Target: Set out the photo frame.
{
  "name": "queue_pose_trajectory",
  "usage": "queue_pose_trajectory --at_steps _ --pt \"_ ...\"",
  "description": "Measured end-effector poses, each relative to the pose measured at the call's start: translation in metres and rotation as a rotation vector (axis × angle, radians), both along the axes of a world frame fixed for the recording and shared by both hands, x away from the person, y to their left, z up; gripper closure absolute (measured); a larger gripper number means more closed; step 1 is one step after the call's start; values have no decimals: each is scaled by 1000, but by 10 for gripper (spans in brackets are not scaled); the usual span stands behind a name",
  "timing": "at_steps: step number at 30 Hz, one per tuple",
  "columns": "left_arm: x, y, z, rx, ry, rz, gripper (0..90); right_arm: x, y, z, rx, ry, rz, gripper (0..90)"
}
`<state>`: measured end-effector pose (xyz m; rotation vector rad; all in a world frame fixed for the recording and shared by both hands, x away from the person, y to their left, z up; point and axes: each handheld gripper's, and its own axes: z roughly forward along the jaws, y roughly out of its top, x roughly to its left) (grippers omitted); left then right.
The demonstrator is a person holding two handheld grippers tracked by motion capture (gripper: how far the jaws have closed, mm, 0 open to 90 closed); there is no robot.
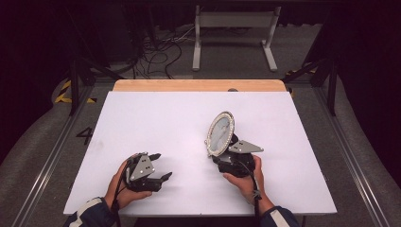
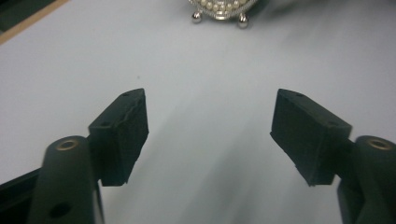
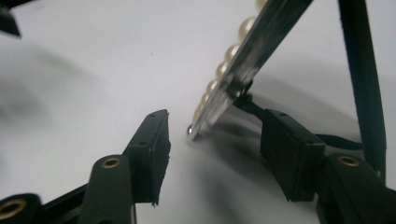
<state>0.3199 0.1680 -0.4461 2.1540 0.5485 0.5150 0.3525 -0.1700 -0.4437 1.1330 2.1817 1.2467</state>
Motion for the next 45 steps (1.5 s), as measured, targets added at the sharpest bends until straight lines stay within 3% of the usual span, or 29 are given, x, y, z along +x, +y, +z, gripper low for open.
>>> queue_pose_trajectory --at_steps 7,11,12,14,15,17,35,41,45 --pt "0 9 -1 -6 10 30 233 14 7 -3 87 4 -85 446" --pt "1 6 -4 19 12 32 224 17 9 -2 113 -6 -101 523" --pt "2 5 -6 31 19 28 222 20 11 -4 126 7 -99 578" --pt "2 4 -7 35 20 25 222 21 10 -6 137 11 -97 587" --pt "3 4 -7 34 22 24 220 21 11 -7 148 18 -86 634" --pt "3 4 -7 34 21 25 216 20 12 -6 131 15 -81 638" --pt "3 4 -7 29 38 21 194 19 -4 -4 135 82 20 685" --pt "13 -3 -7 28 49 3 181 18 -13 -2 139 117 80 727" --pt "20 -8 -4 0 59 -20 172 18 -16 -1 132 129 103 733"
